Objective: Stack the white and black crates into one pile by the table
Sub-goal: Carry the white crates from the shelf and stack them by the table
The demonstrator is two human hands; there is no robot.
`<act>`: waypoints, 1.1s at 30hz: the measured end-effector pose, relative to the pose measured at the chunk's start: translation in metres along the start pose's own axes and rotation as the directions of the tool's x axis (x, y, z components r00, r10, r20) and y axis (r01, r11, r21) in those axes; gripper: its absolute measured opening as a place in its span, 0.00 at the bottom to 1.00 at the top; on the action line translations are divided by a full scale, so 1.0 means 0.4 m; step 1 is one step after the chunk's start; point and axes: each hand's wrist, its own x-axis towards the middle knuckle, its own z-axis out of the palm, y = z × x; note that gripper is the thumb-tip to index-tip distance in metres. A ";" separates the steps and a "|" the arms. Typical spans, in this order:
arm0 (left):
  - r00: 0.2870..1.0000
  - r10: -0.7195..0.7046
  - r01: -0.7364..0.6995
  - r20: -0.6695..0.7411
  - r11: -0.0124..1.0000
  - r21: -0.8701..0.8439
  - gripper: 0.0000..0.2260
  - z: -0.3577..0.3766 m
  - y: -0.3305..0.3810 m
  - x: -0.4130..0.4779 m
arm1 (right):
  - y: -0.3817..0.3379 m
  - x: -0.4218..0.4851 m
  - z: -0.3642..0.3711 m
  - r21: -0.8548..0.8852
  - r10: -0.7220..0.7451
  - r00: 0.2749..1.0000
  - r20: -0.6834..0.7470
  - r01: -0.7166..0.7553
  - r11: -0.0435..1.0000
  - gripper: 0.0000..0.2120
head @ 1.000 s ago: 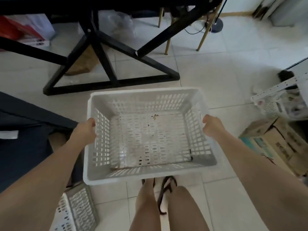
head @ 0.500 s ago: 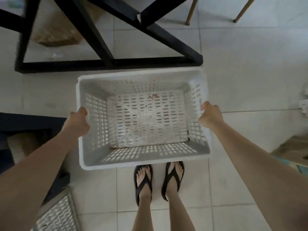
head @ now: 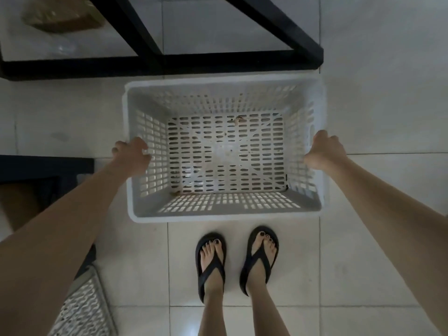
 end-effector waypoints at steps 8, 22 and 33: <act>0.990 0.117 -0.106 -0.076 0.986 0.132 0.14 -0.042 -0.004 -0.101 | -0.027 -0.121 -0.053 -0.199 -0.149 0.988 0.026 0.152 0.968 0.23; 0.962 0.259 -0.250 -0.090 0.963 0.098 0.15 -0.391 -0.036 -0.670 | -0.195 -0.806 -0.310 -0.185 -0.537 0.844 -0.009 0.526 0.830 0.16; 0.944 -0.141 0.078 -0.298 0.974 -0.215 0.14 -0.325 -0.480 -1.322 | -0.289 -1.426 -0.224 -0.464 -0.858 0.492 0.149 0.801 0.378 0.15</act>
